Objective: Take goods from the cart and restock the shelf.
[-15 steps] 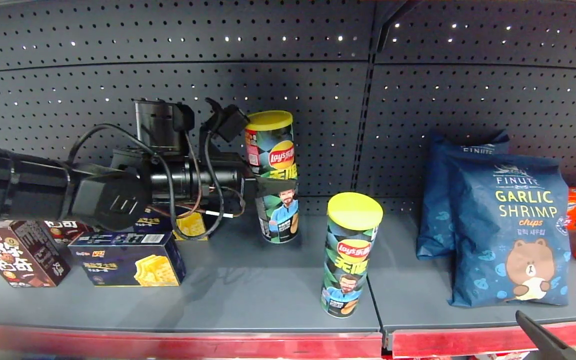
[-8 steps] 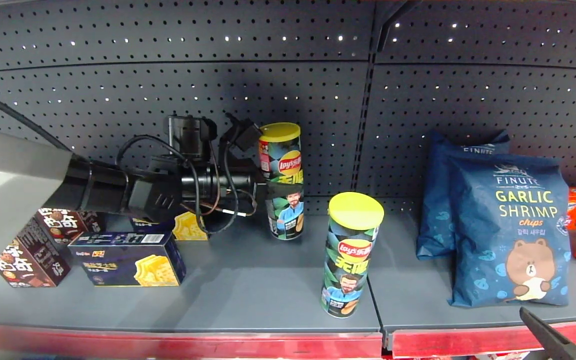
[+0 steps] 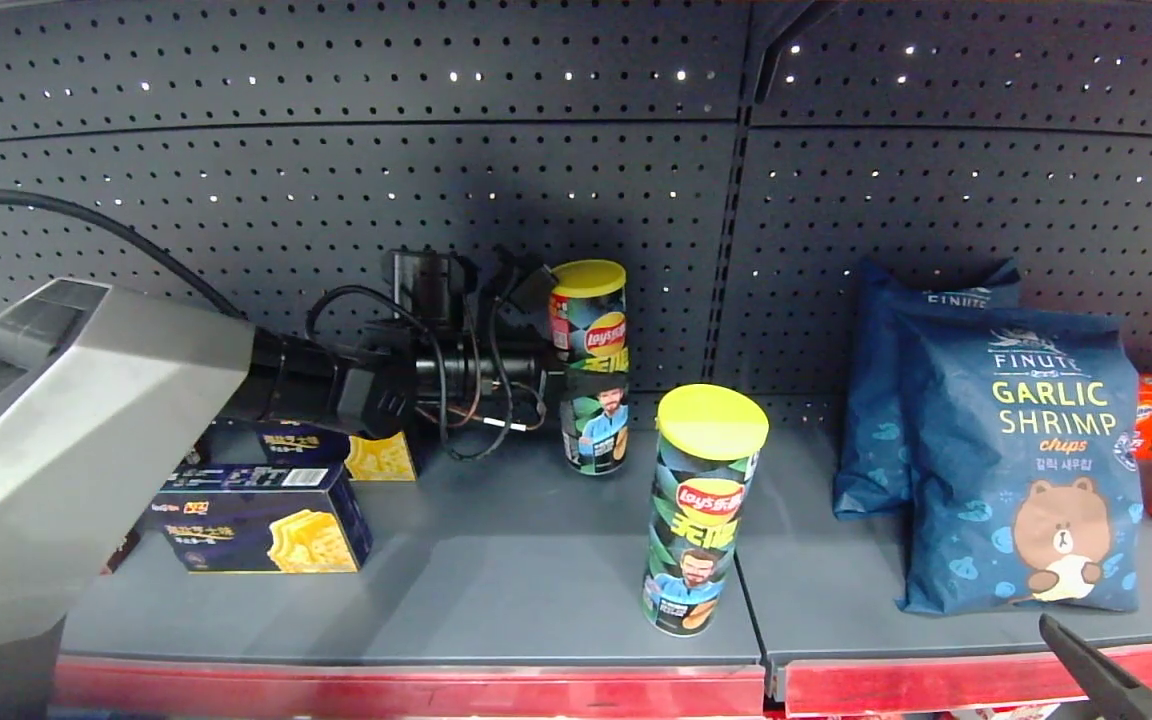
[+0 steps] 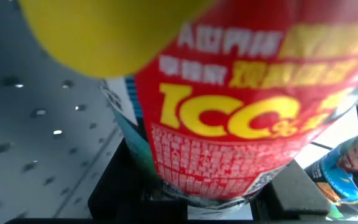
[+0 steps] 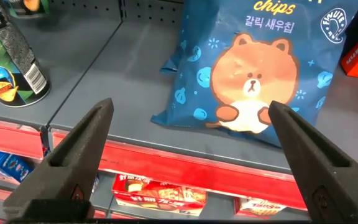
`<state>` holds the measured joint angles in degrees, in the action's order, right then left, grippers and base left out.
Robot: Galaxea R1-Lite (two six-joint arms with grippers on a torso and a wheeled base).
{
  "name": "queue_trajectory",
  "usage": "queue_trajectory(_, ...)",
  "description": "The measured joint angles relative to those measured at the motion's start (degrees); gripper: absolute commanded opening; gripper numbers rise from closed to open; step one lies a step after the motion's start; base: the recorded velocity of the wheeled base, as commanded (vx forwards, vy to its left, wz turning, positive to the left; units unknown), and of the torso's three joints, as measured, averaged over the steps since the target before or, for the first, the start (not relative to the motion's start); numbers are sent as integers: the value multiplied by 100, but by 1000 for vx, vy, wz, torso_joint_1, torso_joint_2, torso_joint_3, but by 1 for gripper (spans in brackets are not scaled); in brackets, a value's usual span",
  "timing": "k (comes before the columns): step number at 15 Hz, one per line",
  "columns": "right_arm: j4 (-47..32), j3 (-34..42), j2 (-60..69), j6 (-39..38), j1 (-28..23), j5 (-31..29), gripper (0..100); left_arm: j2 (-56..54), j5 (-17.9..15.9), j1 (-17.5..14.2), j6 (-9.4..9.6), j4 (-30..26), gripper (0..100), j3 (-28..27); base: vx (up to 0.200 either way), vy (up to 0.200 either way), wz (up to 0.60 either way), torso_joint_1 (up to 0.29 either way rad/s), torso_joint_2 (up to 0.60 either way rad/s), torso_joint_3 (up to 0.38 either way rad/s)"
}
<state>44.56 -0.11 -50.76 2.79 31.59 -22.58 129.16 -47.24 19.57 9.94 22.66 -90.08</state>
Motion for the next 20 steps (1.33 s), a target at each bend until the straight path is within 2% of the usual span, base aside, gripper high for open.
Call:
queue_trajectory(5,-33,1,5,0,9,-2,100,297,0,168,-1,-17,0,-350,0,0,0,0,0,0)
queue_trajectory(14,-38,1,5,-1,11,0,100,689,6,276,-9,-26,0,-728,0,0,0,0,0,0)
queue_trajectory(15,-38,1,5,-1,11,0,100,728,5,306,-6,-28,100,-772,0,0,0,0,0,0)
queue_trajectory(20,-72,6,11,-41,11,-6,100,800,11,372,2,-28,100,-818,0,0,0,0,0,0)
